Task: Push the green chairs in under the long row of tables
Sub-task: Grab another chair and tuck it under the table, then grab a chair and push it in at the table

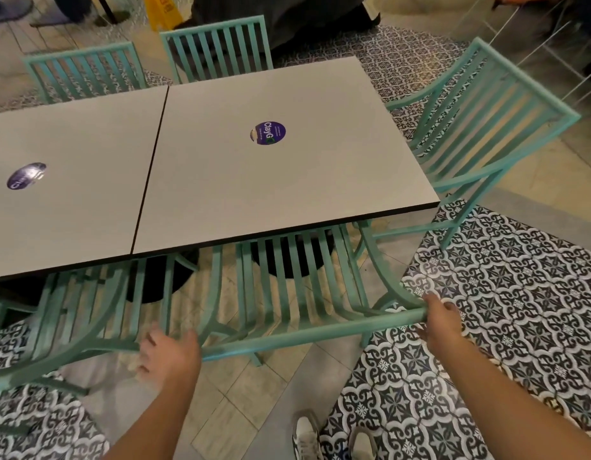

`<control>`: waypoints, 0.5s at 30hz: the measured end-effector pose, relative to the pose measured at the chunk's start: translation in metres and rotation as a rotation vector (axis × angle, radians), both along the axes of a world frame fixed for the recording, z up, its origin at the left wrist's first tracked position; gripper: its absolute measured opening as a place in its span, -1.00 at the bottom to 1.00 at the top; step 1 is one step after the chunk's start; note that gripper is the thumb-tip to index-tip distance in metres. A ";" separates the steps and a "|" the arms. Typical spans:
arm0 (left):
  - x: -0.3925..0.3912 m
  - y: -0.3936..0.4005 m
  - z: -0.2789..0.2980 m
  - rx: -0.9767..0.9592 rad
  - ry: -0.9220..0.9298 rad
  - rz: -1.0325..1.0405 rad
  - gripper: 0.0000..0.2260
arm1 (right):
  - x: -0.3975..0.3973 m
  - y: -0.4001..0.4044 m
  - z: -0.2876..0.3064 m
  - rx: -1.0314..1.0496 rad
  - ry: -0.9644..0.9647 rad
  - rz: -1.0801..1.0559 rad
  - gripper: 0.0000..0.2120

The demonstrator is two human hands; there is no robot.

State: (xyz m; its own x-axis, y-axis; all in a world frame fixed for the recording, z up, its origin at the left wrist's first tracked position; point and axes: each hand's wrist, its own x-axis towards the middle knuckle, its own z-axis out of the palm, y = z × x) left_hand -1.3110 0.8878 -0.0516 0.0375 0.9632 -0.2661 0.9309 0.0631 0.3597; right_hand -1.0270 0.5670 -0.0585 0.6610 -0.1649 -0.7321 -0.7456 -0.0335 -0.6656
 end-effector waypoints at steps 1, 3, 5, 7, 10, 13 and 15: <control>0.006 0.007 0.004 0.054 0.067 -0.159 -0.37 | 0.000 -0.001 0.003 -0.068 -0.059 0.047 -0.46; 0.032 0.016 0.016 0.145 0.126 -0.386 -0.43 | -0.001 -0.003 0.012 -0.173 -0.150 0.162 -0.43; 0.072 0.011 0.028 0.220 0.111 -0.596 -0.48 | -0.001 -0.007 0.022 -0.276 -0.222 0.316 -0.42; 0.116 -0.006 0.041 0.263 0.079 -0.809 -0.53 | 0.005 -0.016 0.032 -0.394 -0.314 0.469 -0.41; 0.184 -0.049 0.057 0.272 0.061 -1.113 -0.53 | 0.030 -0.044 0.055 -0.564 -0.466 0.589 -0.40; 0.243 -0.095 0.075 0.272 -0.002 -1.281 -0.52 | 0.063 -0.075 0.083 -0.655 -0.549 0.654 -0.36; 0.279 -0.123 0.088 0.286 -0.041 -1.350 -0.51 | 0.086 -0.097 0.097 -0.671 -0.573 0.668 -0.34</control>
State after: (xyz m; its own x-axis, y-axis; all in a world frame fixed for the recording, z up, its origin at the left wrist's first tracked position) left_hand -1.0315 0.7647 0.0361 0.9800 0.1945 -0.0429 0.1991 -0.9513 0.2354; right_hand -0.9409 0.4701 0.0388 0.9774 0.1027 -0.1848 -0.0302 -0.7974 -0.6027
